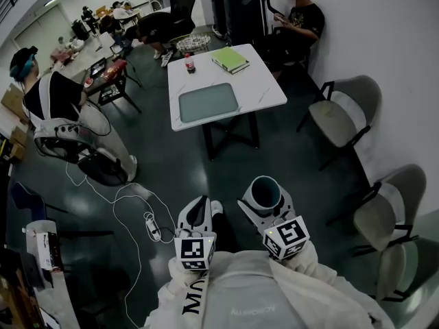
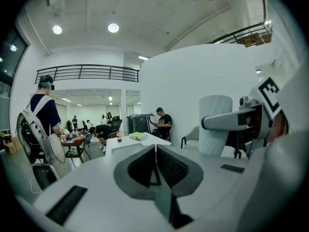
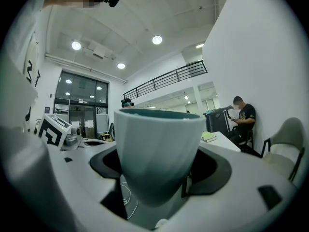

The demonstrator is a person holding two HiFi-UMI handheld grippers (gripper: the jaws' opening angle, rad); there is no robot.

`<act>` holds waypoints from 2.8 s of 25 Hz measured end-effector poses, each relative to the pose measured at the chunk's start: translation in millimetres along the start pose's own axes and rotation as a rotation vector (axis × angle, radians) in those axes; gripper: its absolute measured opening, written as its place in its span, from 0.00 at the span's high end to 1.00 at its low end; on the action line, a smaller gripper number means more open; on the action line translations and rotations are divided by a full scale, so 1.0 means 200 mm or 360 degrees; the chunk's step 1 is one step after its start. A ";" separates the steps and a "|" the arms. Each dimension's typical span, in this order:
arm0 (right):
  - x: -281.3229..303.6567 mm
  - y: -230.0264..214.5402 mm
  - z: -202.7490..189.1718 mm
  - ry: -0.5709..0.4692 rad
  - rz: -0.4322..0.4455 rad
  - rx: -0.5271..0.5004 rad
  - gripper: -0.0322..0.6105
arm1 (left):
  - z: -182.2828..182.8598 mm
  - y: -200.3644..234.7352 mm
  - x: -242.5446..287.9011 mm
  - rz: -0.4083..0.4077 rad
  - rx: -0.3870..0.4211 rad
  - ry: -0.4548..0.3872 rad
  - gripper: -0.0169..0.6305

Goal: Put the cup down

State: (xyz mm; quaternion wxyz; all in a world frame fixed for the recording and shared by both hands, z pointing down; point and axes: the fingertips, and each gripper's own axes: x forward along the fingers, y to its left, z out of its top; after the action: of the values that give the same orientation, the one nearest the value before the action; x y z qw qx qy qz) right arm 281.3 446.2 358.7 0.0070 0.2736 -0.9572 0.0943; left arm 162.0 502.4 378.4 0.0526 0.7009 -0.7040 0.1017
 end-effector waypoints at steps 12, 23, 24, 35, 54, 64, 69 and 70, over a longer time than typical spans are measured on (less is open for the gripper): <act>0.44 -0.16 -0.05 0.0012 -0.0043 -0.0006 0.37 | -0.04 0.27 0.41 -0.0066 -0.0002 -0.0010 0.95; 0.95 -0.31 -0.07 0.0090 -0.0037 0.0028 0.37 | -0.02 0.65 0.83 -0.0048 -0.0009 0.0045 0.95; 1.00 -0.32 -0.07 0.0099 -0.0039 0.0030 0.37 | -0.04 0.67 0.86 -0.0048 -0.0014 0.0060 0.95; 1.55 -0.50 -0.02 0.0159 -0.0070 0.0062 0.37 | 0.03 1.02 1.31 -0.0104 -0.0017 0.0109 0.95; 2.31 -0.66 0.04 0.0214 -0.0158 0.0047 0.37 | 0.11 1.54 1.89 -0.0245 -0.0026 0.0114 0.95; 2.39 -0.69 0.08 0.0197 -0.0200 0.0023 0.37 | 0.12 1.63 1.95 -0.0249 -0.0021 0.0106 0.95; 2.43 -0.70 0.10 0.0176 -0.0193 0.0019 0.37 | 0.12 1.68 1.98 -0.0215 -0.0025 0.0104 0.95; 2.43 -0.71 0.11 0.0174 -0.0191 0.0017 0.37 | 0.12 1.69 1.99 -0.0207 -0.0023 0.0104 0.95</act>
State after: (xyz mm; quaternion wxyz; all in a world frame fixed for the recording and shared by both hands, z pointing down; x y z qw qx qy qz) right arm -57.1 70.0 394.4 0.0634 0.3250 -0.9367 0.1138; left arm -177.8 107.7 417.2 0.0872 0.7411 -0.6556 0.1159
